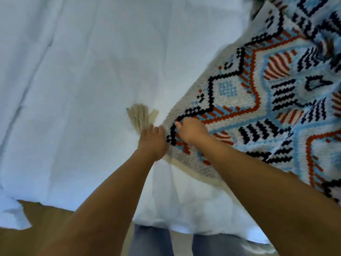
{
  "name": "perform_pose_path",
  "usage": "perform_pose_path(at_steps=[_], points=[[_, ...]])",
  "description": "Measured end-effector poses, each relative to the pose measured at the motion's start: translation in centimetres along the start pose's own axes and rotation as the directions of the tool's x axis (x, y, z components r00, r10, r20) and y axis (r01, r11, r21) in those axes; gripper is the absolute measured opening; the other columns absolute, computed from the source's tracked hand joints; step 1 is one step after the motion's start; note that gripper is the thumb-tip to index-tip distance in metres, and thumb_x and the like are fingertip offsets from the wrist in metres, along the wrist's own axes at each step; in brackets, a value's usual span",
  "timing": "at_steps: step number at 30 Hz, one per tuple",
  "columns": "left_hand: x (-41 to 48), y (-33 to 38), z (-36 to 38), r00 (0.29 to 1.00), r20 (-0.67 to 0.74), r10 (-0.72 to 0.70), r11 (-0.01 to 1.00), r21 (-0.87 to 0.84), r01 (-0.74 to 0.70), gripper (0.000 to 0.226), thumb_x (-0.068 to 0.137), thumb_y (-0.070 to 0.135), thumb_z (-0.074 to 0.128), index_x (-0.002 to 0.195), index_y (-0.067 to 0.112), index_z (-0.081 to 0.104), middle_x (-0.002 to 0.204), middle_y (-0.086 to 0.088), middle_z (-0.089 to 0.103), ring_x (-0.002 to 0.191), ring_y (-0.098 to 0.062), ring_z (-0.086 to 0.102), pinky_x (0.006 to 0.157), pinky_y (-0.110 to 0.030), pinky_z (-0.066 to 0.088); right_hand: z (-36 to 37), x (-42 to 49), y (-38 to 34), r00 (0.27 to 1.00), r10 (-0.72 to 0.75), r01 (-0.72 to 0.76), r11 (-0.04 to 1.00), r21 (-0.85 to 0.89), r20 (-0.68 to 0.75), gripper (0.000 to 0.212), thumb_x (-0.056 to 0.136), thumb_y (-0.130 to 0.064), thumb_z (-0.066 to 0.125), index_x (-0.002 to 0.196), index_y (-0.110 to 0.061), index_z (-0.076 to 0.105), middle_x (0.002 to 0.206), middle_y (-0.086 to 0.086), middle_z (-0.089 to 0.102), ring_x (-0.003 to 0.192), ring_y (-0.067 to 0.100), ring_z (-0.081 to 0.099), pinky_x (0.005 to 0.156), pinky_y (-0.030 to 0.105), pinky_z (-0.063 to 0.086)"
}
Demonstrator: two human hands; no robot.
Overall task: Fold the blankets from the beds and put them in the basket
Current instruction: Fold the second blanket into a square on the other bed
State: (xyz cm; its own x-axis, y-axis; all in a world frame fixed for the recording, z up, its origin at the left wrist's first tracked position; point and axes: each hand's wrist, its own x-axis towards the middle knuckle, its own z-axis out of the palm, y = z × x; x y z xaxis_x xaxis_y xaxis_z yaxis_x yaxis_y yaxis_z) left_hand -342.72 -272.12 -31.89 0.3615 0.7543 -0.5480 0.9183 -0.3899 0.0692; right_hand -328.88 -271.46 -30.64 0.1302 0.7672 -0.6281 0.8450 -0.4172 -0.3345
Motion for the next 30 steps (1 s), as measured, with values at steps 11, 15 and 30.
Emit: perform_pose_path(at_steps=[11,15,30], points=[[3.5,-7.7,2.4,0.970,-0.050,0.239,0.949,0.222,-0.223,0.038,0.100,0.036,0.026,0.108,0.006,0.048,0.079,-0.006,0.063,0.080,-0.028,0.061,0.112,-0.045,0.014,4.8,7.1,-5.4,0.936,0.349,-0.349,0.937,0.021,-0.046,0.022,0.094,-0.022,0.041,0.087,-0.005,0.052,0.094,0.013,0.061,0.076,0.024,0.058,0.059,0.028,0.045],[2.1,-11.3,1.9,0.947,-0.004,0.322,0.936,0.147,-0.318,0.044,0.097,0.049,0.028,0.085,0.017,0.055,0.066,-0.001,0.057,0.069,-0.023,0.057,0.101,-0.040,0.027,5.0,7.3,-9.1,0.953,0.284,-0.265,0.950,0.166,-0.104,0.031,0.091,-0.021,0.036,0.062,-0.012,0.036,0.071,0.005,0.047,0.057,0.016,0.042,0.045,0.026,0.025],[-9.9,-30.9,6.4,0.847,0.264,-0.462,0.809,-0.267,0.524,0.046,0.095,0.048,0.029,0.081,0.012,0.054,0.096,-0.011,0.064,0.077,-0.026,0.052,0.070,-0.031,0.039,15.8,5.4,-29.7,0.973,-0.211,0.191,0.963,0.191,0.092,0.035,0.094,-0.012,0.039,0.060,-0.012,0.033,0.070,0.001,0.043,0.064,0.017,0.043,0.051,0.026,0.032]])
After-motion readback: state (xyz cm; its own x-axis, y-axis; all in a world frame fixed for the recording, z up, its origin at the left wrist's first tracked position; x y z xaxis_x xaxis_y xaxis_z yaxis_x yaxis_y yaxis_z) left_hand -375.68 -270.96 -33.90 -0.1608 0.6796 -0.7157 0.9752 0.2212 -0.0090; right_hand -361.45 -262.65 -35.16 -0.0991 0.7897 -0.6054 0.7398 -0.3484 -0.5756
